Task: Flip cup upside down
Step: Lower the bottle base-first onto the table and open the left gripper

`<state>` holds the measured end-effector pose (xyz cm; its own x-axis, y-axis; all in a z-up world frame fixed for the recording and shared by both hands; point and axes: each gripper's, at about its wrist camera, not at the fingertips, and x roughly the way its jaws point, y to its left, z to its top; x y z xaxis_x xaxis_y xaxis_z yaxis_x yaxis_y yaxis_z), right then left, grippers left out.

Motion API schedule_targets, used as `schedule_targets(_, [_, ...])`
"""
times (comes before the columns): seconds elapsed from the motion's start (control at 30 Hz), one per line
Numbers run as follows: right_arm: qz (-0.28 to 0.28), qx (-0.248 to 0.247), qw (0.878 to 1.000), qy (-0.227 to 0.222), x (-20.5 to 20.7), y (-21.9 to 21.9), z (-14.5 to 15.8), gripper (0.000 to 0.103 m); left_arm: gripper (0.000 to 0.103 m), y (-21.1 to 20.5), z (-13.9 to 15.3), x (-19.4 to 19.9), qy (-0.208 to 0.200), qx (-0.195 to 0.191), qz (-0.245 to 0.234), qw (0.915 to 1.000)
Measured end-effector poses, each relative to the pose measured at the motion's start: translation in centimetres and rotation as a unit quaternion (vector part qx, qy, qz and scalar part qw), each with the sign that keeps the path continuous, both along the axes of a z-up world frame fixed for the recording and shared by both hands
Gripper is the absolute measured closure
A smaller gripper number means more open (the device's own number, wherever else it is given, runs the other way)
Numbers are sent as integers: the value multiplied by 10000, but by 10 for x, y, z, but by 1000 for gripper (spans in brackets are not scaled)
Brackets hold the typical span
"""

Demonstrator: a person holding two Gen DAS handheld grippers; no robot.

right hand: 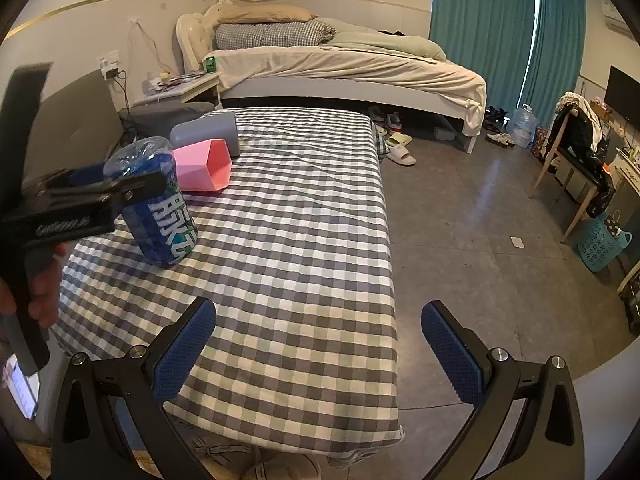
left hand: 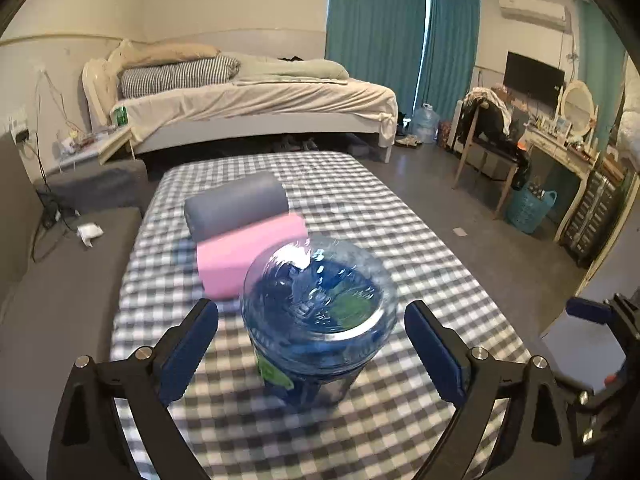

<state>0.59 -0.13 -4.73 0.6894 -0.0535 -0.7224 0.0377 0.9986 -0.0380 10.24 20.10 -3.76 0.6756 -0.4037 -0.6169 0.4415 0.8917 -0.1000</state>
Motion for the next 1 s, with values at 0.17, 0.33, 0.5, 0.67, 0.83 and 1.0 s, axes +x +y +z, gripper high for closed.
schedule_targets(0.17, [6,-2,10000,62,4,0,-3,0,10,4,-30,8,416,70,172,9990])
schedule_targets(0.33, [16,-82,9999,102,6,1,-5,0,36,-7,-38,11,355,183,-84,9992])
schedule_targets(0.5, [-70,-59,9999,143,8,-4,-8,0,38,-15,-38,11,394,120,13,9991])
schedule_targets(0.67, [-103,-34,9999,117,10,-5,-9,0,38,-37,-36,11,461,93,-84,9989])
schedule_targets(0.83, [-71,-35,9999,135,11,-4,-10,0,38,-49,-37,7,375,204,-47,9991])
schedule_targets(1.0, [-146,37,9998,114,10,-9,-9,0,28,-45,-35,-2,367,139,-40,9992])
